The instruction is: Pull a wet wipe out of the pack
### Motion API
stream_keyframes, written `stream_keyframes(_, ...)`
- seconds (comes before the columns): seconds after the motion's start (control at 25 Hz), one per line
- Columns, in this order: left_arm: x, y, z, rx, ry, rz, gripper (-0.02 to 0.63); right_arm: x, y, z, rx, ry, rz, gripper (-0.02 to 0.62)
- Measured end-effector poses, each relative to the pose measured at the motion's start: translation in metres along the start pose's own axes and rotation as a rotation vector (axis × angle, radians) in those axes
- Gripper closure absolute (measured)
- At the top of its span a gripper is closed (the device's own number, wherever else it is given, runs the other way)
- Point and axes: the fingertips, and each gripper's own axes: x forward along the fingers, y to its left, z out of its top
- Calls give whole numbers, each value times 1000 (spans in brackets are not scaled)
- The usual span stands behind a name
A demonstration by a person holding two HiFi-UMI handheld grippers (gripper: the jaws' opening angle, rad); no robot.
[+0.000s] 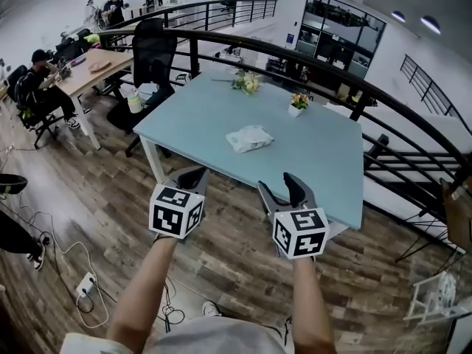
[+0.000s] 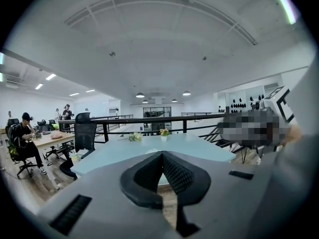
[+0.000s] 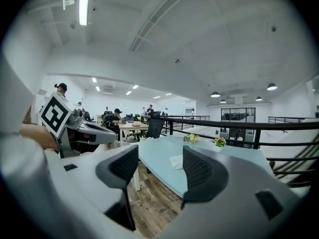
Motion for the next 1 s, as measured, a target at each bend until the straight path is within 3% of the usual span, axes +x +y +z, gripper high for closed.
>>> stream_keyframes(0.24,11,18,-7,-3,16,-45,612,21,2,3,32,2,-28,318)
stream_keyframes(0.56,19,43,-12,3,21,-49,612,39,8,6,54,-5,-55,318)
stream_keyframes(1.0,43,46,-12,25,39,-89,612,63,2,10,59,-11,-65,318)
